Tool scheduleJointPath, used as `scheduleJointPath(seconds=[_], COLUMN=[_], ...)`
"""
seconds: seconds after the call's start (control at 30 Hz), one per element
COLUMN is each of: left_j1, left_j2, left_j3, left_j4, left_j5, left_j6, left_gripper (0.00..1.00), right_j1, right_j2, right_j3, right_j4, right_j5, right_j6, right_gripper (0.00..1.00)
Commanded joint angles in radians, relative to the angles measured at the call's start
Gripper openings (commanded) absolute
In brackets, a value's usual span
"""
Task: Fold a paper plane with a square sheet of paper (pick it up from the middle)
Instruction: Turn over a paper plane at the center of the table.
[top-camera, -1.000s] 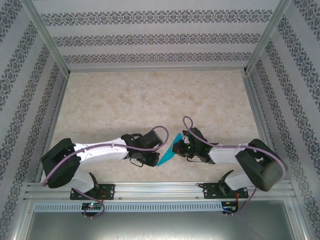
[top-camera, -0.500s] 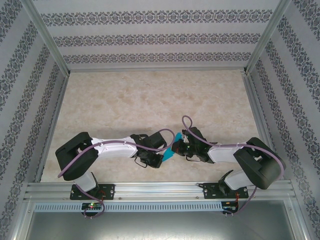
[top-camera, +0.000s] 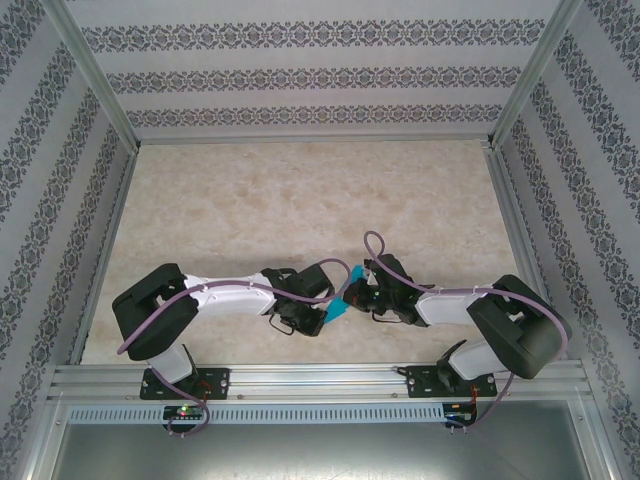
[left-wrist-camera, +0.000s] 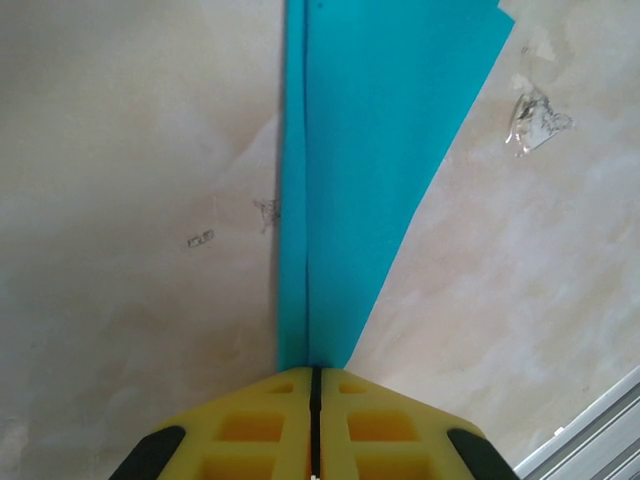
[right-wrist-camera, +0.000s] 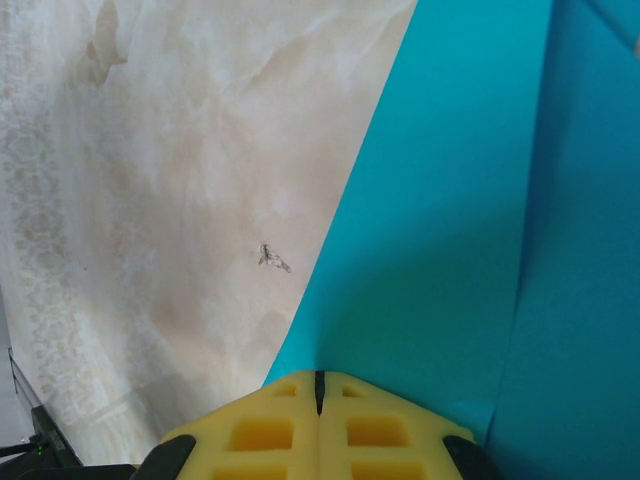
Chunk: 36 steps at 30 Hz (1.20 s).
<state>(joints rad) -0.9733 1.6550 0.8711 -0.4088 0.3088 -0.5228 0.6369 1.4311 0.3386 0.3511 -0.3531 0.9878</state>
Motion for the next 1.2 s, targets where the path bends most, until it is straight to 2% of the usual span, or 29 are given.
scheduleJointPath(seconds=[0.0, 0.3, 0.47, 0.63, 0.73, 0.93, 1.17], left_j1=[0.028, 0.069, 0.086, 0.089, 0.086, 0.063, 0.022], left_j2=[0.025, -0.058, -0.079, -0.050, -0.015, 0.029, 0.131], left_j3=[-0.016, 0.035, 0.056, 0.104, 0.131, 0.180, 0.243], left_j4=[0.004, 0.014, 0.008, -0.007, 0.001, 0.006, -0.029], left_j5=[-0.016, 0.046, 0.064, 0.067, 0.095, 0.093, 0.053], left_j6=[0.020, 0.014, 0.020, 0.074, 0.107, 0.183, 0.250], left_gripper=[0.10, 0.15, 0.23, 0.37, 0.42, 0.47, 0.48], right_j1=[-0.010, -0.016, -0.055, -0.137, -0.193, -0.273, -0.307], right_j2=[0.022, -0.130, -0.252, -0.382, -0.454, -0.534, -0.548], right_j3=[-0.045, 0.036, 0.054, 0.047, 0.037, 0.024, 0.017], right_j4=[-0.210, -0.294, -0.380, -0.503, -0.571, -0.651, -0.662], right_j5=[0.102, 0.047, 0.035, 0.010, -0.010, -0.064, -0.097], right_j6=[-0.033, -0.041, -0.058, -0.103, -0.125, -0.157, -0.153], right_gripper=[0.00, 0.02, 0.11, 0.29, 0.36, 0.46, 0.51])
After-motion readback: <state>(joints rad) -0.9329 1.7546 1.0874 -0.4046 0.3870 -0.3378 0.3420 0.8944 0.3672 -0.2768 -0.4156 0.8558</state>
